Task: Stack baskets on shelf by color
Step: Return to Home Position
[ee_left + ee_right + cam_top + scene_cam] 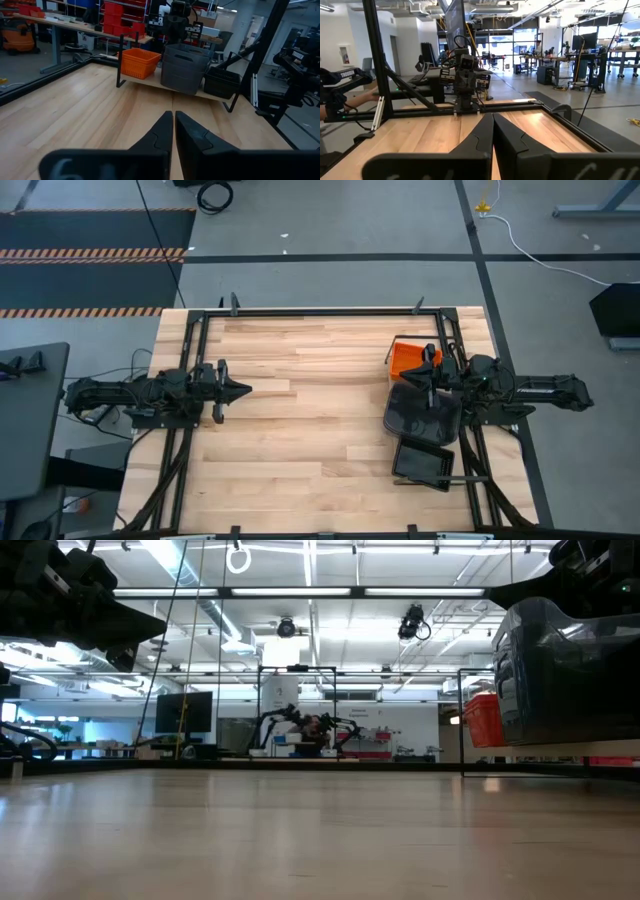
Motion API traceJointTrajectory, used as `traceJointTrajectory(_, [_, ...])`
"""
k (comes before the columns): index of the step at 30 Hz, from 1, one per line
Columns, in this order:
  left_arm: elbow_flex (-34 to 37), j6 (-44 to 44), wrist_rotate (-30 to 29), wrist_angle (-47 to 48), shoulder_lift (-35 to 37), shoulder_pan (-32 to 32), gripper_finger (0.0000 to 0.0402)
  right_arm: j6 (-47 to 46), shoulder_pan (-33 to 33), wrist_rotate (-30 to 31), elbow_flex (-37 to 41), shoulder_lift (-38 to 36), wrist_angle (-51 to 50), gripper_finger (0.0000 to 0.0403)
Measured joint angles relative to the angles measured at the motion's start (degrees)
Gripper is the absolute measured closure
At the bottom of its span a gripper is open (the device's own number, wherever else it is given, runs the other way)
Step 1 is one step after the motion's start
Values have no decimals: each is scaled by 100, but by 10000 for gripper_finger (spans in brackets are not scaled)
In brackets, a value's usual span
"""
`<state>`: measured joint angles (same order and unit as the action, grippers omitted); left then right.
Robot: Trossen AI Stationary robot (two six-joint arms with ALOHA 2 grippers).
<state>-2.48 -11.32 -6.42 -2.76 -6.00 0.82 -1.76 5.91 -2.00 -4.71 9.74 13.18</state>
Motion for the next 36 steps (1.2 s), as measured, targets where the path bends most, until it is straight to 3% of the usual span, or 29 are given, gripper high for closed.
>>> traceJointTrajectory(36, [0,3,0,0,0,0,373,-1,0,0,0,0,0,386])
